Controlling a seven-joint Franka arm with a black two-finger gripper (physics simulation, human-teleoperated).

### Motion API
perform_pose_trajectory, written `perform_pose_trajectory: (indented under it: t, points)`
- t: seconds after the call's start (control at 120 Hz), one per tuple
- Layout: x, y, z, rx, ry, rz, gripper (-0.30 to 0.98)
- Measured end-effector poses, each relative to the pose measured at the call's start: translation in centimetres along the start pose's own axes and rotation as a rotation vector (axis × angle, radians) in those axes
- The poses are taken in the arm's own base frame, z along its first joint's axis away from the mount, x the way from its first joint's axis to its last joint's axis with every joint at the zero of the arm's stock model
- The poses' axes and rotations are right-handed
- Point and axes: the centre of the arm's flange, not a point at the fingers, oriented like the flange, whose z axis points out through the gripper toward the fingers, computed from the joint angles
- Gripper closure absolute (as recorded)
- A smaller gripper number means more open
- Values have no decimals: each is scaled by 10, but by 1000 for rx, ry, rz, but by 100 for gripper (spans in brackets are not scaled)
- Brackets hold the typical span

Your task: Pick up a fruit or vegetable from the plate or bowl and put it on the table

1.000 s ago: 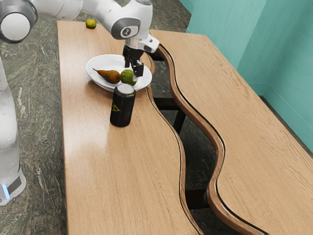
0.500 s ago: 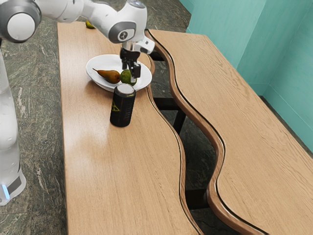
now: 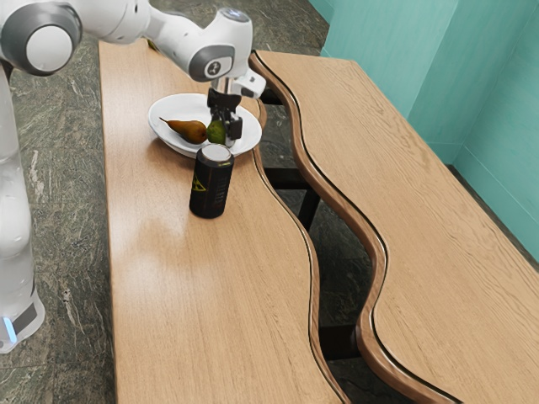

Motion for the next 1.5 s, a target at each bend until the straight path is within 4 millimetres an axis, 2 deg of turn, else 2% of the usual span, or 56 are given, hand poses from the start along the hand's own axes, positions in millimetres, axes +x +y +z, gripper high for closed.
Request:
perform_pose_trajectory:
  t: [0.142,0.25,0.367,0.45,0.558,0.6,0.642,0.675,0.792,0.833,0.875,0.925,1.05,1.092,1.15,1.25,1.467,1.5]
  points:
    - [-1,-3,0,-6,3,-9,21]
    - [-2,-4,-5,-2,7,-8,30]
    - [-4,-2,-23,10,19,5,39]
    - [1,6,-48,21,43,27,40]
    - [20,44,-106,40,92,105,40]
    - [27,64,-130,51,107,144,39]
    - [30,88,-145,57,107,187,38]
    - [31,109,-152,62,99,224,38]
    - [23,206,-164,80,74,395,39]
    - [18,229,-164,85,62,433,39]
    - [15,241,-158,90,43,452,38]
    - [12,244,-149,93,16,455,39]
    - [9,235,-129,99,-38,429,39]
    - [9,235,-125,98,-47,428,27]
    - [10,238,-124,94,-53,430,17]
    - [9,239,-124,89,-59,430,9]
    - [9,238,-123,85,-66,429,2]
    - [12,237,-129,85,-54,428,1]
